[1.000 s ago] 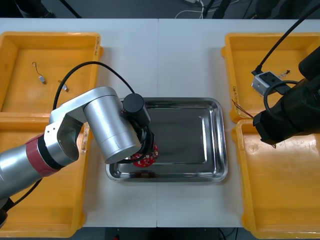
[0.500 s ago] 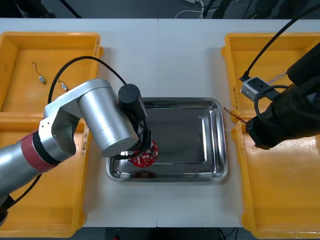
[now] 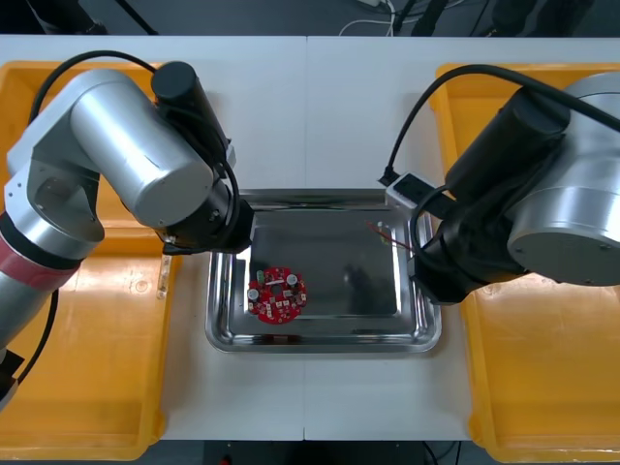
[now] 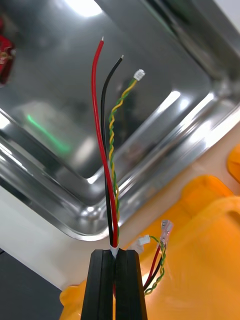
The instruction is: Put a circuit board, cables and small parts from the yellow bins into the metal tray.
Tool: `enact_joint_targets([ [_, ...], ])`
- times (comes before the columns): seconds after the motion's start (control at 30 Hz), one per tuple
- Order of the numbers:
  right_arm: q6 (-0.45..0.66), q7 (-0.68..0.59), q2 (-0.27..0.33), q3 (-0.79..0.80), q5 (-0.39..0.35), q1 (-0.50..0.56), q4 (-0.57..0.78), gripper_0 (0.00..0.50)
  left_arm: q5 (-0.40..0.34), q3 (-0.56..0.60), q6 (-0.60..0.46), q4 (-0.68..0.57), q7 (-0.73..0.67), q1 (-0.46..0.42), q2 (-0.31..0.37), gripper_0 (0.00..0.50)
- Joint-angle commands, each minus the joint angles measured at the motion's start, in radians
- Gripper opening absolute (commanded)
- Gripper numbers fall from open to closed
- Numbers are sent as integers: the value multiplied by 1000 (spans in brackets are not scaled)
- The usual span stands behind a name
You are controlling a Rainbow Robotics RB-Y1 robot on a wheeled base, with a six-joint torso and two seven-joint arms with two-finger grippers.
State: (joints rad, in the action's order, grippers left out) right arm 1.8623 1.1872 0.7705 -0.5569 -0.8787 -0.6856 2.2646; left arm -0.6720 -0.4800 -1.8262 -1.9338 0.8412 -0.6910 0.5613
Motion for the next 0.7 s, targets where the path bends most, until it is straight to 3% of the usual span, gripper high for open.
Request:
enact_joint_targets([
  [0.03, -5, 11, -65, -89, 17, -84, -33, 0, -34, 123, -73, -33, 22, -56, 20, 500],
  [0.27, -18, 20, -103, -192, 113, -101, -45, 0, -67, 190, -94, 7, 41, -102, 45, 500],
  [0.47, -109, 38, -103, -288, 159, -104, -89, 0, -72, 227, -94, 113, 65, -170, 62, 500],
  [0.7, -186, 118, -102, -368, 216, -106, -122, 0, -38, 302, -94, 240, 199, -222, 75, 500],
])
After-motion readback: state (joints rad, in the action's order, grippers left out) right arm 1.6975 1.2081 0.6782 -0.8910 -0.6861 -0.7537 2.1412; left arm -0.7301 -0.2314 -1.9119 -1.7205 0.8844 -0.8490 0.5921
